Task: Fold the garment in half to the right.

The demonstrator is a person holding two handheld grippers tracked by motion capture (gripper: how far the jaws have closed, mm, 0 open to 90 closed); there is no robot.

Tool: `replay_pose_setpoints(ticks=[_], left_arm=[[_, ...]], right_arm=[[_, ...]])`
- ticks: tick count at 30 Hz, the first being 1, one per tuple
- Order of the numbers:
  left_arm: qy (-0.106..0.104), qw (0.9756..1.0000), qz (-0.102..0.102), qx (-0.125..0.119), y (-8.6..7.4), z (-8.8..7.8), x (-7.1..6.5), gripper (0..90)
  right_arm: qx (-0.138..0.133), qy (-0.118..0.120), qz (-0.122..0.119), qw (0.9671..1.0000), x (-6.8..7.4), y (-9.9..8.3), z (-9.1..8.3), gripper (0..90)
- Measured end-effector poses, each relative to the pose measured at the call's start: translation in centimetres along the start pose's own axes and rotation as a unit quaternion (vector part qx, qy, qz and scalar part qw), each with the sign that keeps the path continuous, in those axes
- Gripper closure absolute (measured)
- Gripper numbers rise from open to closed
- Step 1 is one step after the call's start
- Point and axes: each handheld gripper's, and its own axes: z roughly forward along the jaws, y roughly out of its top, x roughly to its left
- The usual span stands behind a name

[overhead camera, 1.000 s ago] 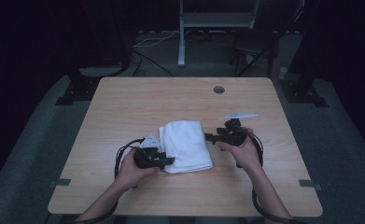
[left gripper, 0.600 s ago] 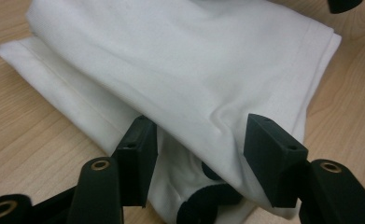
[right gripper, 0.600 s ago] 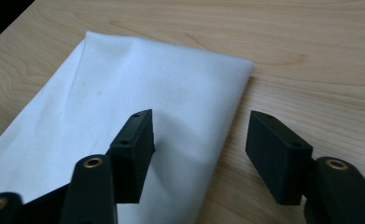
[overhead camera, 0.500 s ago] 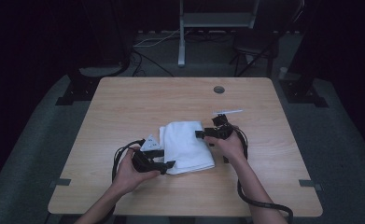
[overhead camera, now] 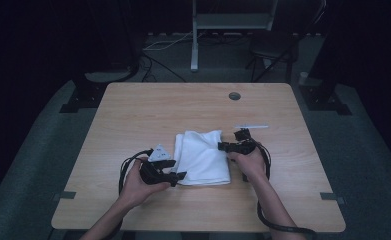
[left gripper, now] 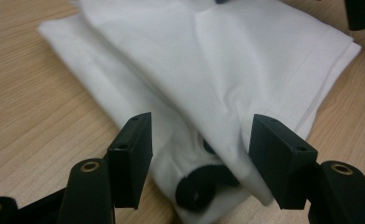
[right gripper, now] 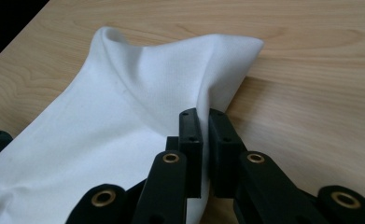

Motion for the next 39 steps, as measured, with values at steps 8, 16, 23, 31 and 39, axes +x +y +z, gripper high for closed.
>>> replay_pose_setpoints(ticks=[8, 16, 23, 31, 39], left_arm=[[-0.015, 0.9998, 0.009, 0.002, 0.1, 0.7, -0.6, 39.3], [-0.024, 0.9995, 0.016, -0.011, 0.1, 0.4, -1.0, 38.2], [-0.030, 0.9990, 0.021, -0.026, 0.2, -0.1, -1.6, 37.8], [-0.032, 0.9988, 0.021, -0.030, 0.1, 0.2, -1.9, 36.6], [-0.033, 0.9986, 0.032, -0.026, -0.1, 0.8, -2.0, 42.2]], right_arm=[[0.011, -0.031, -0.025, 0.9991, -1.2, -0.8, -2.6, 79.8], [-0.034, -0.049, -0.092, 0.9940, 0.7, 2.0, -4.5, 48.3], [-0.026, -0.024, -0.137, 0.9900, 3.0, 5.2, -2.1, 41.9], [0.021, 0.005, -0.170, 0.9852, 4.2, 6.7, 2.5, 43.5], [0.062, 0.005, -0.166, 0.9842, 3.7, 6.9, 5.2, 55.0]])
